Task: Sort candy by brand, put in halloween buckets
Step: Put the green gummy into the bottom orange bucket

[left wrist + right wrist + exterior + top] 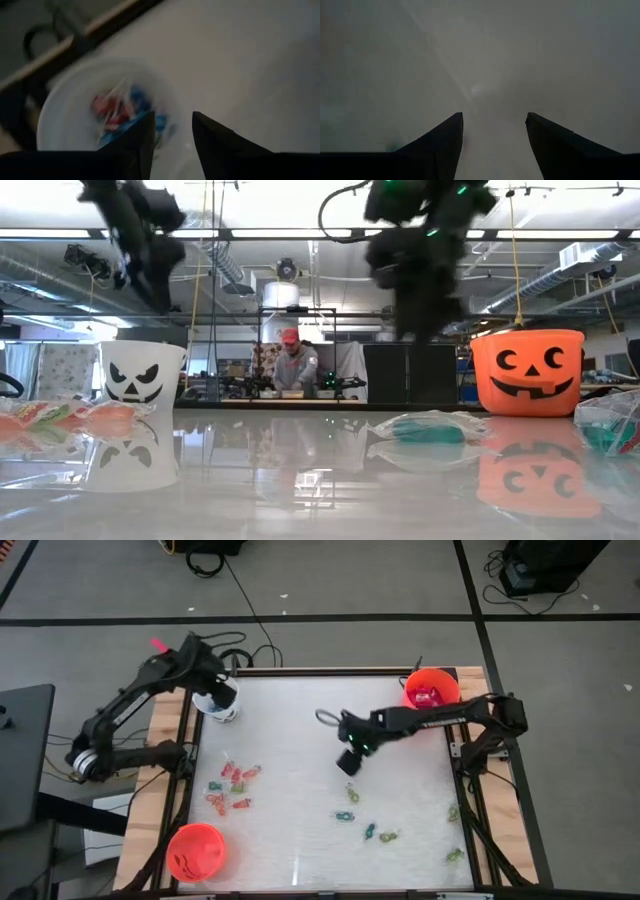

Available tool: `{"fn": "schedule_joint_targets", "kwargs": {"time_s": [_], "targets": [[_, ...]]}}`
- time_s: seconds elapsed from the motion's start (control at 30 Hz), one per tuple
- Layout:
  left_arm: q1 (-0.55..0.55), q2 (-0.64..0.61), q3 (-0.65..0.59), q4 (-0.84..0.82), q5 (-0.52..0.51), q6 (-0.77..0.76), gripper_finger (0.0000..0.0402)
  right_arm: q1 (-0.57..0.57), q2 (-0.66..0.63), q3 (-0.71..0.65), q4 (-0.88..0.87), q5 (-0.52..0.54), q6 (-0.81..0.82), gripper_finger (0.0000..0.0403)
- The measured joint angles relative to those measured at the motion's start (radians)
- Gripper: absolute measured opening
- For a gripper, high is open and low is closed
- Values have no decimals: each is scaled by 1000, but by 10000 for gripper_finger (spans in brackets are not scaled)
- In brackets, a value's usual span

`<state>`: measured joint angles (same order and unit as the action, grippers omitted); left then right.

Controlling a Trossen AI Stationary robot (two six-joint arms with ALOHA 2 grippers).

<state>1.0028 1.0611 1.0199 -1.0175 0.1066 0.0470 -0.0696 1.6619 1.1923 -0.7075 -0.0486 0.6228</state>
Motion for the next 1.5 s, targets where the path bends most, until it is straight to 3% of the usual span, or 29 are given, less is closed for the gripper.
{"fn": "schedule_joint_targets", "kwargs": {"time_s": [0.23,0.4,0.6,0.9,1.27,1.5], "targets": [[-99,-202,0,86,174,-47,137,202,-47,0,-336,-5,226,228],[-190,-295,-32,118,192,-102,137,339,-46,0,-533,-68,395,228],[-285,-341,-79,149,198,-134,137,465,-45,-9,-742,-152,430,229],[-389,-341,-84,175,198,-186,137,624,-44,-196,-662,-379,324,229],[-429,-313,-84,249,159,-220,137,705,-44,-369,-437,-433,333,229],[-429,-259,-84,274,153,-242,137,750,-44,-480,-393,-473,322,224]]}}
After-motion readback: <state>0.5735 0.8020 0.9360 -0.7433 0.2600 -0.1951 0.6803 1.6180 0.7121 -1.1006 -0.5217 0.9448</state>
